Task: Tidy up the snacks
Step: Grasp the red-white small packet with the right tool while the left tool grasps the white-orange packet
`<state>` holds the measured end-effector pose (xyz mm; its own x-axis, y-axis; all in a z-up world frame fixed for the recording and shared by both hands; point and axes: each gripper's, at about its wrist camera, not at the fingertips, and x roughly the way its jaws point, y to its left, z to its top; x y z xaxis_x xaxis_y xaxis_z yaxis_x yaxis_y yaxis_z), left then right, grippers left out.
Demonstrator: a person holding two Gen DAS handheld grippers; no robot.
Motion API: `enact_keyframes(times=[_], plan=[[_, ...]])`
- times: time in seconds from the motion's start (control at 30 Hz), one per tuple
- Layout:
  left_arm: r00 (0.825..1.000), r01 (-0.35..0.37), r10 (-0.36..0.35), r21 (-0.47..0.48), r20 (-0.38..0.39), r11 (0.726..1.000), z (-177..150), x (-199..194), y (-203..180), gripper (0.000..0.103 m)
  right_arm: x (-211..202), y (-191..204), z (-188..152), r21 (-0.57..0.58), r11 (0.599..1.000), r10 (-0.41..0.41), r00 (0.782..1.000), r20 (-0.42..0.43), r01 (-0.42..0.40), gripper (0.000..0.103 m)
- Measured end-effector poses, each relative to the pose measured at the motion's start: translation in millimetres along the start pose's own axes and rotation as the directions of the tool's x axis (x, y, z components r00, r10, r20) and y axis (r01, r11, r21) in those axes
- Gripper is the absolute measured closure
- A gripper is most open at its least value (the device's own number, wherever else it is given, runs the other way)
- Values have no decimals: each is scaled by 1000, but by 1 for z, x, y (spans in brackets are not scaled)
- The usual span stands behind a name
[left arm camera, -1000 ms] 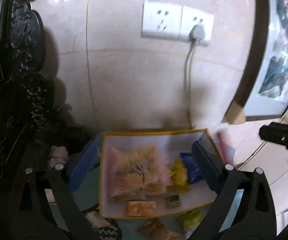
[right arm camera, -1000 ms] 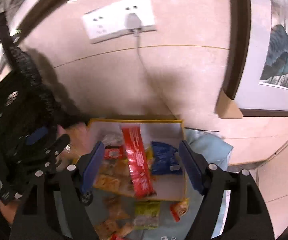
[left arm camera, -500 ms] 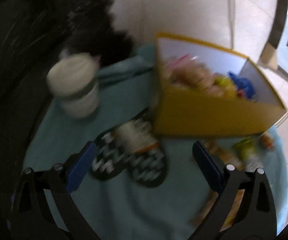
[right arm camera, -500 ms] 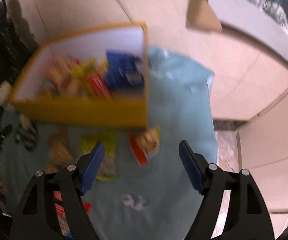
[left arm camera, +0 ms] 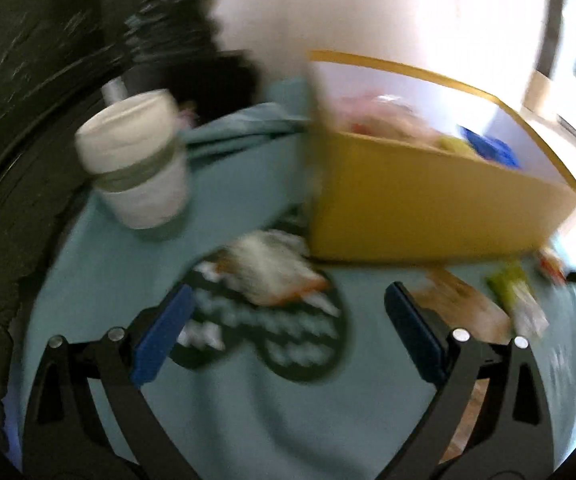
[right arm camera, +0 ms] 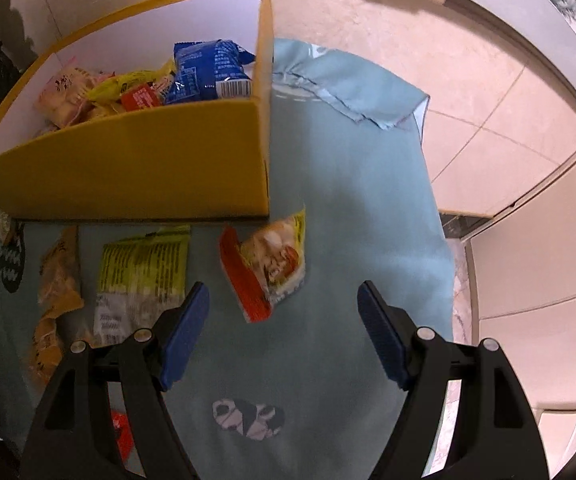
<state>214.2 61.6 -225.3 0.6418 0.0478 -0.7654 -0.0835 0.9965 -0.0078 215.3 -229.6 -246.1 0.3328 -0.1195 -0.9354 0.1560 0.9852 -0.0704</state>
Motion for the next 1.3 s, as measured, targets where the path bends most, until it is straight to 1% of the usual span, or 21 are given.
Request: enact_keyframes(times=[0.1,0.2,0.27,0.3,0.37,0.4,0.43,0.47,0.5,0.53,0.57,0.6,0.7,0.73,0.77,0.93,1.07,1.1,1.17,1.23,1.3], plan=[[998,-60,60,14,-16,998,12,20,11,5,12,3,3,-7,1000,-17,1000,-4,16,26],[997,-68,69,70,-20,995,21,34,5,5,25,5,8,-10,1000,-25,1000,-5,25,26],[997,-65,71,143,-41,988,25,47,-7,3,35,9,10,-27,999,-41,999,-21,40,26],[995,-72,84,180,-59,981,20,51,-11,2,41,12,10,-42,998,-51,998,-33,50,26],[982,-117,149,250,-113,961,15,72,-15,2,50,15,7,-64,997,-48,998,-51,45,26],[983,-108,139,229,-122,967,14,76,-9,2,51,15,6,-63,997,-37,998,-41,35,27],[984,-92,120,204,-131,975,15,78,-5,2,51,14,4,-57,998,-14,999,-42,11,32],[986,-79,104,186,-133,979,14,78,-2,5,50,13,4,-47,999,23,999,-41,-25,39],[989,-51,75,180,-130,982,12,76,-1,11,48,14,3,-43,998,54,998,-42,-56,58],[993,-7,31,195,-116,981,9,71,-2,29,46,16,2,-57,997,53,998,-38,-55,73],[995,2,21,233,-97,972,5,66,-7,36,43,18,-1,-69,996,57,998,-25,-59,74],[997,14,5,263,-73,965,-2,59,-12,48,41,17,-4,-61,995,83,996,-18,-83,74],[997,57,-47,213,-54,975,-17,43,-8,50,34,13,-13,-37,990,138,990,-5,-138,79],[998,55,-46,204,-47,977,-21,39,-7,50,30,12,-16,-28,987,157,988,3,-157,80],[998,47,-40,201,-40,979,-27,34,-7,50,25,9,-20,-18,984,176,984,19,-176,80],[997,80,-78,156,-14,984,-51,3,-9,50,8,-2,-30,17,974,223,973,60,-225,80],[995,95,-92,171,-23,981,-66,-13,-21,50,-1,2,-45,14,975,222,974,35,-223,80],[995,94,-91,178,-28,980,-67,-13,-23,50,-1,3,-44,10,976,215,976,32,-215,78],[996,92,-89,174,-24,980,-67,-17,-23,50,-6,6,-32,11,977,214,976,31,-215,67],[996,85,-82,171,-24,982,-66,-20,-23,50,-6,5,-22,55,974,219,975,35,-221,39],[997,79,-76,175,-24,981,-67,-25,-24,50,0,3,-12,109,968,226,974,18,-226,39]])
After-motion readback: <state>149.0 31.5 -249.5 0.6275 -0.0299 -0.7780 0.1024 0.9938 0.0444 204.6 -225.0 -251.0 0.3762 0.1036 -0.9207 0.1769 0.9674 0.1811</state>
